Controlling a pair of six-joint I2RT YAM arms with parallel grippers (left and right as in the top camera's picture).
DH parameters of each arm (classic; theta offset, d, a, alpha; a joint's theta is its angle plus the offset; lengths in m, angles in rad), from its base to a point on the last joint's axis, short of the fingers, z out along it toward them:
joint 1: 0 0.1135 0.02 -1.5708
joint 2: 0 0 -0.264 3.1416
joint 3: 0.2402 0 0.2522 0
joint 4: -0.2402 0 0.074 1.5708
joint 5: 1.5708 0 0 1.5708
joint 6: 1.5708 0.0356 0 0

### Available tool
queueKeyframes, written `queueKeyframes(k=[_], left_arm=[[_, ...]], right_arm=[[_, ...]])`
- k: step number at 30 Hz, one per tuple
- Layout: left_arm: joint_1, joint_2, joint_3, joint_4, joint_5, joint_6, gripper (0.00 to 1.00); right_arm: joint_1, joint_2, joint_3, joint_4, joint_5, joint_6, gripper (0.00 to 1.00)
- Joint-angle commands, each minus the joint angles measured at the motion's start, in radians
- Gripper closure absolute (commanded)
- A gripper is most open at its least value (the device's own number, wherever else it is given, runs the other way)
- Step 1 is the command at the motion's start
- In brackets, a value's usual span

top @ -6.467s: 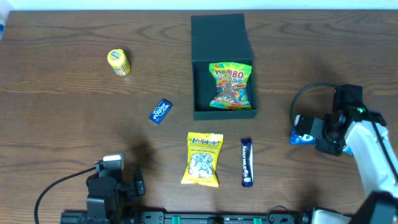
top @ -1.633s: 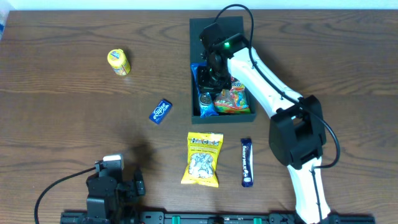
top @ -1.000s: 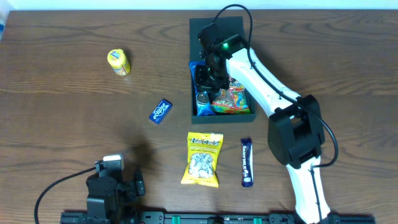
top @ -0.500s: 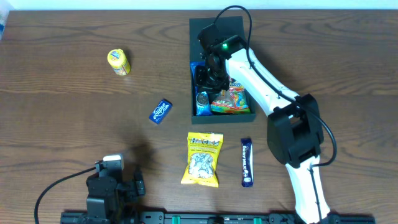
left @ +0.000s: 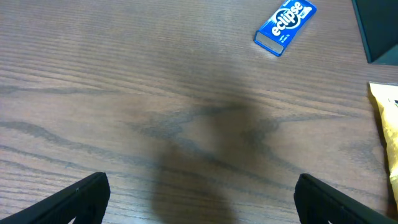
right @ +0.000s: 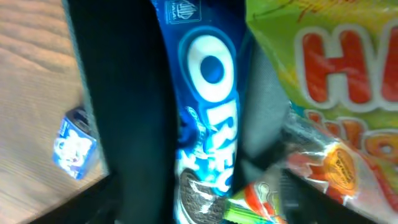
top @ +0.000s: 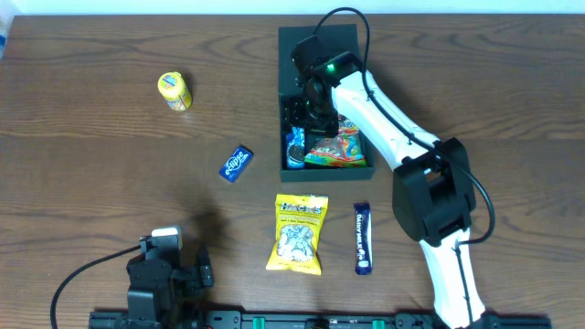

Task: Pack container
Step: 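Lower the Oreo pack beside the Haribo bag and release it, then move the right gripper down to the yellow Hacks candy bag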

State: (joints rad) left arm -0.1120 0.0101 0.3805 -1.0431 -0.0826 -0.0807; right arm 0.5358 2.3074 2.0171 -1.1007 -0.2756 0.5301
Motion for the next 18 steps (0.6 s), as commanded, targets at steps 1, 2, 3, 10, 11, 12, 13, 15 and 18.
queueKeyframes(k=[1, 2, 3, 10, 11, 12, 13, 15, 18], left_arm=[[0.007, -0.006, -0.028, -0.045, -0.002, -0.02, 0.05], [0.007, -0.006, -0.028, -0.045, -0.002, -0.02, 0.05], [0.007, -0.006, -0.028, -0.045, -0.002, -0.02, 0.05], [0.007, -0.006, -0.028, -0.045, -0.002, -0.02, 0.04], [0.007, -0.006, -0.028, -0.045, -0.002, -0.02, 0.04], [0.007, -0.006, -0.028, -0.045, -0.002, -0.02, 0.04], [0.007, -0.006, -0.028, -0.045, -0.002, -0.02, 0.04], [0.007, -0.006, -0.028, -0.045, -0.002, -0.02, 0.05], [0.007, -0.006, -0.028, -0.045, -0.002, -0.02, 0.04]], right_arm=[[-0.001, -0.032, 0.031, -0.011, -0.008, -0.082, 0.01], [-0.001, -0.049, 0.031, -0.015, -0.003, -0.097, 0.01], [0.0, -0.077, 0.031, -0.019, 0.014, -0.116, 0.01], [0.0, -0.269, 0.031, -0.026, 0.141, -0.207, 0.01], [0.0, -0.296, 0.031, -0.032, 0.153, -0.22, 0.01], [0.0, -0.325, 0.031, -0.043, 0.163, -0.234, 0.01], [0.0, -0.352, 0.031, -0.056, 0.172, -0.242, 0.01], [0.001, -0.406, 0.031, -0.095, 0.182, -0.248, 0.01], [0.004, -0.471, 0.03, -0.163, 0.182, -0.247, 0.01]])
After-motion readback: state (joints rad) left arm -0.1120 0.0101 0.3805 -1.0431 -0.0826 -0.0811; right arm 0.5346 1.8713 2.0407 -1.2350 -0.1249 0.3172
